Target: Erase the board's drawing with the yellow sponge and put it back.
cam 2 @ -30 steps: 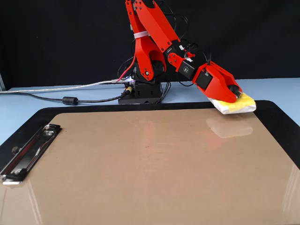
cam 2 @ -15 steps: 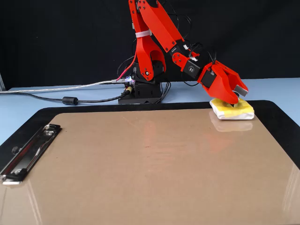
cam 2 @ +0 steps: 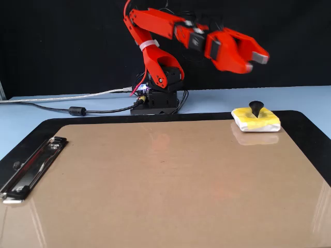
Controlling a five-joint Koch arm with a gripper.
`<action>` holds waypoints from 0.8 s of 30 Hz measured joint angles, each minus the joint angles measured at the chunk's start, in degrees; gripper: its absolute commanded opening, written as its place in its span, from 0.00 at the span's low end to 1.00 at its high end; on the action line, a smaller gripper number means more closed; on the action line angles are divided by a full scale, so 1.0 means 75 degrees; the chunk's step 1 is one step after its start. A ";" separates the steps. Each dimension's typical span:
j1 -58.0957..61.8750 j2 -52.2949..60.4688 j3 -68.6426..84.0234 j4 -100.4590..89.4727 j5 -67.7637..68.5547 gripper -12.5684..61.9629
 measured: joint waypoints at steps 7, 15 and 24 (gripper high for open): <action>0.3094 0.0012 -0.1559 0.6352 0.0281 0.62; 0.5027 0.0012 -0.0680 0.8672 0.1172 0.62; 0.6152 0.0012 0.0492 0.9422 0.1219 0.62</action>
